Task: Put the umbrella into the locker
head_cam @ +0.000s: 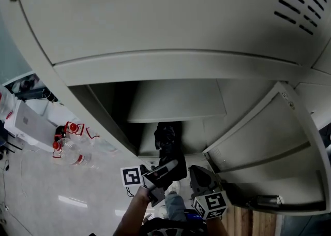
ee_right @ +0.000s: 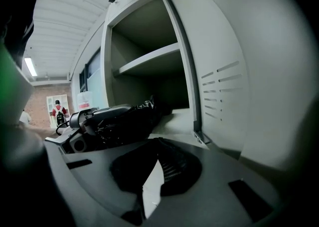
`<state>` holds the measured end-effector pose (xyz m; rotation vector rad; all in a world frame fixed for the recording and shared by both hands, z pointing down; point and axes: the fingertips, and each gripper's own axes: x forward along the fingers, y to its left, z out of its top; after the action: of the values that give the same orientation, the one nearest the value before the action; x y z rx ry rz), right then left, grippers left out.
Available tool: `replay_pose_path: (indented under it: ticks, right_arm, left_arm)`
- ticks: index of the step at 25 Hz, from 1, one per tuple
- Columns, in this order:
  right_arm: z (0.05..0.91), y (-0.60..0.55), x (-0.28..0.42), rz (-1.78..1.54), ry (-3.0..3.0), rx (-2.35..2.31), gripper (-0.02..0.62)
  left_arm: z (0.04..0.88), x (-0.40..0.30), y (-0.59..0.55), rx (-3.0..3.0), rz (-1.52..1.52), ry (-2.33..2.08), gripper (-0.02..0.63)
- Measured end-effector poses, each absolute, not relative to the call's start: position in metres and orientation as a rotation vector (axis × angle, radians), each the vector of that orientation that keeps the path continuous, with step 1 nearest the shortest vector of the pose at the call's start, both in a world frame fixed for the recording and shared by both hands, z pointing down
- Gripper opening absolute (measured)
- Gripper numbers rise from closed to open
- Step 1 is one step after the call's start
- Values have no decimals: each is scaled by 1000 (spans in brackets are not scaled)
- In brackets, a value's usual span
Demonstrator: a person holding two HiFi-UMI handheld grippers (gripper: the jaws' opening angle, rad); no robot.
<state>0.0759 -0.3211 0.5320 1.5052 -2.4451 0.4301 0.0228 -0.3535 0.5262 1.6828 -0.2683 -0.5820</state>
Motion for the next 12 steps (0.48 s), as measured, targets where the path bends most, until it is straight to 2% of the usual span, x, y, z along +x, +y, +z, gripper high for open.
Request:
replay_pose_path:
  ticks: [12]
  right_arm:
    - [522, -313, 76, 401, -2484, 1490, 1]
  left_arm:
    - [527, 23, -363, 1647, -585, -351, 299]
